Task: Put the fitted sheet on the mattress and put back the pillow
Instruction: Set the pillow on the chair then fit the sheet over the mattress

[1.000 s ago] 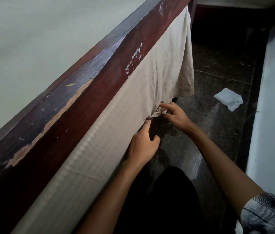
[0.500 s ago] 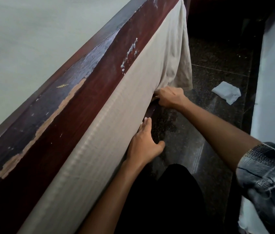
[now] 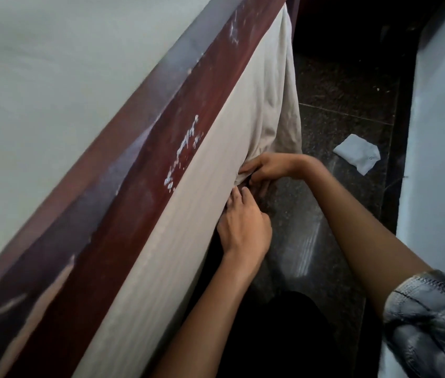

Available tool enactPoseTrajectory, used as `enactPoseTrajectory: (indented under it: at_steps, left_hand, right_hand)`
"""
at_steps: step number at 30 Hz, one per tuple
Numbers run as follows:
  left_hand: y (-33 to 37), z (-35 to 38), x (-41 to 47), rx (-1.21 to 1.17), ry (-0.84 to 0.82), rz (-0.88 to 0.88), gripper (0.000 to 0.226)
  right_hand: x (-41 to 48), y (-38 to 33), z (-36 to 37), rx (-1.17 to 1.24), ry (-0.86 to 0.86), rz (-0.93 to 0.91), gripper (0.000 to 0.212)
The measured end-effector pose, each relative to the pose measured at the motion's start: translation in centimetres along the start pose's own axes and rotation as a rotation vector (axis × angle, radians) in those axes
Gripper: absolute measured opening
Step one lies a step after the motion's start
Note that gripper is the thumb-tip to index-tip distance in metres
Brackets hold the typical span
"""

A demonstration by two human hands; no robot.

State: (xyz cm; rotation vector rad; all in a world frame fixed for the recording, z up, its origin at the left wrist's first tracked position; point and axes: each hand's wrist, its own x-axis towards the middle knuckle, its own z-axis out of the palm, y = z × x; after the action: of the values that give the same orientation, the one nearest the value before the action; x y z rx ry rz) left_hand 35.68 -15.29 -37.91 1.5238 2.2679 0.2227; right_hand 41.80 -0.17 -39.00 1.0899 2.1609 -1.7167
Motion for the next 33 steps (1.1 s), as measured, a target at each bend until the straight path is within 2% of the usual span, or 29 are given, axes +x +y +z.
enactPoseTrajectory:
  at_steps: [3,5,6,8,9,10,13,16,18,21,25,28,31,33]
  left_hand:
    - [1.7,-1.0,1.5,0.060,-0.079,-0.103,0.047]
    - [2.9,-1.5,2.0,0.109,-0.167,-0.144,0.045]
    - [3.3,-1.7,2.1,0.123,-0.205,-0.153,0.045]
    - [3.7,-2.4,2.4,0.119,-0.241,-0.165,0.041]
    - [3.8,-2.9,2.7,0.108,-0.247,-0.171,0.039]
    - [3.9,-3.5,2.9,0.099,-0.255,-0.180,0.037]
    - [4.7,-4.8,3.4,0.140,-0.296,-0.172,0.036]
    - [5.0,-5.6,4.1,0.162,-0.360,-0.177,0.036]
    - [4.8,-5.8,4.2,0.181,-0.407,-0.176,0.036]
    - [4.7,-5.1,3.4,0.250,-0.510,-0.171,0.039]
    - [3.8,-4.1,2.1,0.250,-0.526,-0.125,0.044]
    - [3.1,-4.0,1.7,0.195,-0.456,-0.086,0.044]
    - [3.5,-4.4,2.7,0.165,-0.386,-0.043,0.037]
    - [4.1,-4.8,4.1,0.162,-0.355,-0.042,0.034]
  right_hand:
    - [-0.2,0.4,0.4,-0.064,0.158,-0.059,0.044]
    - [-0.3,1.5,1.7,-0.028,0.374,-0.192,0.040]
    - [-0.3,2.2,2.5,0.096,0.496,-0.222,0.036]
    - [-1.2,2.9,3.4,0.482,0.803,-0.112,0.025]
    - [-1.6,3.3,3.5,0.604,0.936,-0.053,0.019]
    - [-1.7,3.5,3.5,0.602,1.011,-0.024,0.020]
    - [-2.1,2.8,3.8,0.334,0.926,-0.153,0.028]
    - [-1.9,2.0,4.1,-0.129,0.829,-0.346,0.037]
    - [-2.2,1.9,3.6,-0.381,0.669,-0.264,0.038]
    - [-1.9,1.7,2.8,-0.657,0.580,-0.201,0.039]
    - [-0.1,-0.9,1.8,-0.691,0.406,-0.017,0.043]
    - [0.7,-1.4,1.5,-0.767,0.271,0.109,0.050]
    - [0.7,-1.3,-0.2,-0.754,0.064,0.098,0.069]
    - [0.1,-1.5,-1.7,-0.665,-0.002,0.028,0.070]
